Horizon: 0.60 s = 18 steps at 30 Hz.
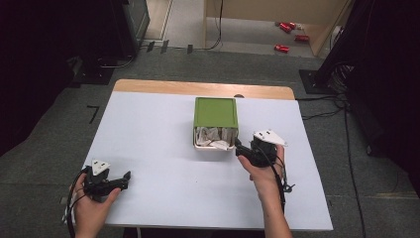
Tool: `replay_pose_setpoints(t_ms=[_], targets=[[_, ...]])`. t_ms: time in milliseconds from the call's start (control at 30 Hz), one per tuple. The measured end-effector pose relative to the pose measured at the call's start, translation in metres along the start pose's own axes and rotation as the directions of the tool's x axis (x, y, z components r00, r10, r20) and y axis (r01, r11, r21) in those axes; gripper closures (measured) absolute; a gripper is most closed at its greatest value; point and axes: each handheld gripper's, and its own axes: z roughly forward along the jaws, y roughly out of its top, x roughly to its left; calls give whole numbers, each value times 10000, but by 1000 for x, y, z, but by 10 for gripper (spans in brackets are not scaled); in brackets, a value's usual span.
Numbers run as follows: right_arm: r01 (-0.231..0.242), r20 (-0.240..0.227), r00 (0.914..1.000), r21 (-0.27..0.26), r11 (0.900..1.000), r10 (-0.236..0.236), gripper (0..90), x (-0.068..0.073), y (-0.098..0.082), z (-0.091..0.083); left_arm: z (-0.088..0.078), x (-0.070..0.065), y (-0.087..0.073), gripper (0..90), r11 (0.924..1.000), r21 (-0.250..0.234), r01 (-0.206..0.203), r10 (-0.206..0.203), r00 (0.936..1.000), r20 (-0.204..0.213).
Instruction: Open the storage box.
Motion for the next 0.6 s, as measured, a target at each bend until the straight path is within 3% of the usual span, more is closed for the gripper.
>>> replay_pose_setpoints(t_ms=[400, 433, 600], targets=[[-152, 297, 9995, 398, 9991, 140, 498, 5, -6, 27, 0, 0, 0, 107, 10000, -7, 5, -5, 10000, 4], [-321, 435, 9986, 469, 9984, 301, 547, 5, -7, 32, 0, 0, 0, 108, 10000, -2, 2, -2, 10000, 3], [-497, 263, 9985, 502, 9975, 484, 599, 4, -9, 40, 0, 0, 0, 107, 10000, -5, 6, -6, 10000, 4]])
